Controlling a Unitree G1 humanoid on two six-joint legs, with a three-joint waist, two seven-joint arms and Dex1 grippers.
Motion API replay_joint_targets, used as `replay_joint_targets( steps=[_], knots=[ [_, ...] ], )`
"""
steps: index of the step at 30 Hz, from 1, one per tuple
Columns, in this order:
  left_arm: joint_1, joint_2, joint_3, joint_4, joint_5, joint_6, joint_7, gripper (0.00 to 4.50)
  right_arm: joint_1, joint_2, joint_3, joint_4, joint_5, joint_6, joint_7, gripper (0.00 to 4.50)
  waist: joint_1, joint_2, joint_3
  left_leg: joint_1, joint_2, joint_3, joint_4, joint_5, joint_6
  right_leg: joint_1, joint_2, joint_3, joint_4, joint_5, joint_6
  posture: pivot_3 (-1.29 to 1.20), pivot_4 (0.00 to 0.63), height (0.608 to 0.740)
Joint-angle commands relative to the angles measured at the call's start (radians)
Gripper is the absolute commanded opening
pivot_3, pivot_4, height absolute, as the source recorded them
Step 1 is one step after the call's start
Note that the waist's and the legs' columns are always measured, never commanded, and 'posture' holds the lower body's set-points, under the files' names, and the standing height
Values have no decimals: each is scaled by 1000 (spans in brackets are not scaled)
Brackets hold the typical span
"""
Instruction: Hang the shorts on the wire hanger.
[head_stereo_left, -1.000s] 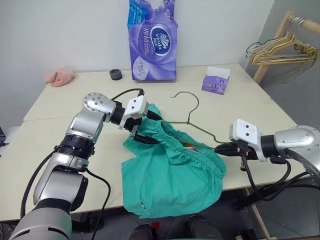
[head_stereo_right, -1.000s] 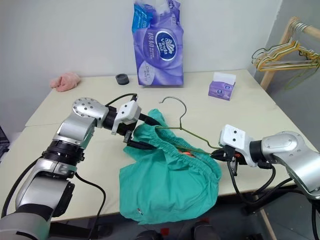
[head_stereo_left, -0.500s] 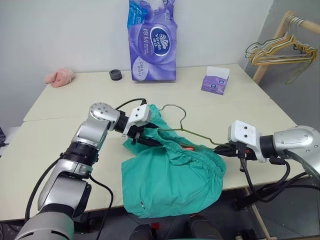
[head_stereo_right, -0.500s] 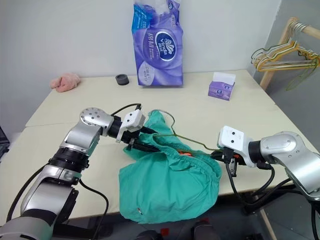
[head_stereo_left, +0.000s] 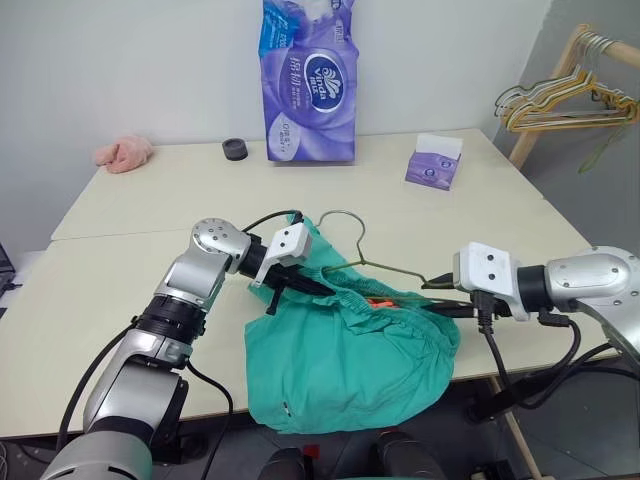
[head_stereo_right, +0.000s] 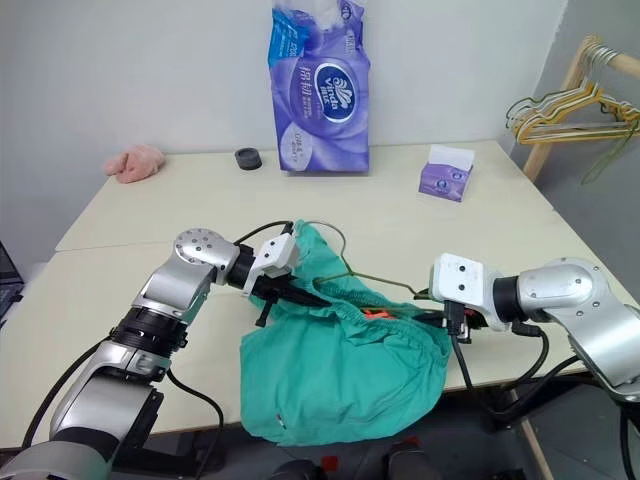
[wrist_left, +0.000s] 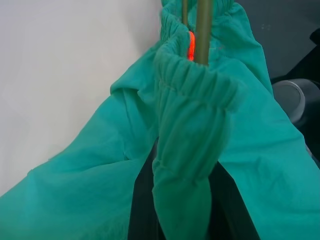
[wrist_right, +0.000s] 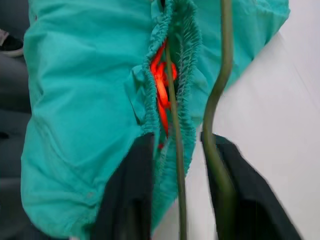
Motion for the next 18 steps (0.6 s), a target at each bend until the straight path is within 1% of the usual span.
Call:
replay_joint_targets(
  steps=[1,2,3,5,7,9,10,12,13,15,18],
  knots=[
    [-2,11,13,-20,3,-18,19,0,29,-87,-139,19,23,19,46,2976,1,0,0,0,0,0,0,0,0,0,0,0,0,0,0,-180,43,740],
    [-1,13,15,-18,4,-20,26,0,65,-110,-185,29,29,35,52,3365,2,0,0,0,0,0,0,0,0,0,0,0,0,0,0,-173,47,740],
    [-1,15,18,-13,5,-24,33,0,117,-124,-240,39,38,60,56,3628,4,0,0,0,0,0,0,0,0,0,0,-1,0,0,0,-173,49,740],
    [-1,17,22,-2,11,-36,46,0,225,-115,-356,37,72,128,49,3628,6,-1,0,0,0,-1,0,0,0,1,0,-1,0,0,0,-174,51,740],
    [-4,20,24,16,18,-54,59,0,325,-59,-460,3,130,219,20,3628,7,-1,0,0,0,-1,0,0,0,1,0,-1,0,0,0,-178,54,740],
    [-12,18,30,37,21,-64,72,0,416,13,-524,-53,176,297,-29,3628,10,-1,0,0,0,-1,1,0,0,1,0,-1,1,0,0,-179,55,740],
    [-15,18,31,43,21,-67,76,0,442,37,-542,-74,192,323,-48,3628,9,0,0,0,0,-1,1,0,0,1,1,-1,2,0,0,-182,57,740],
    [-25,20,35,67,23,-78,86,0,499,164,-555,-157,244,402,-158,3628,7,0,-1,1,0,-1,1,0,0,1,1,0,2,0,0,-186,60,740],
    [-28,21,36,76,23,-83,86,0,516,229,-552,-195,268,445,-216,3628,6,0,-1,1,1,-1,2,0,0,1,2,0,3,-2,4,-186,61,740],
    [-32,24,35,86,21,-90,86,0,544,328,-542,-254,309,505,-300,3628,5,1,-1,0,1,-2,2,0,0,1,2,0,3,-3,5,-187,62,740],
    [-35,25,33,92,19,-96,84,0,550,395,-533,-284,342,551,-375,3628,3,1,-1,0,1,0,2,0,0,1,1,1,2,-3,5,-189,61,740]
  ],
)
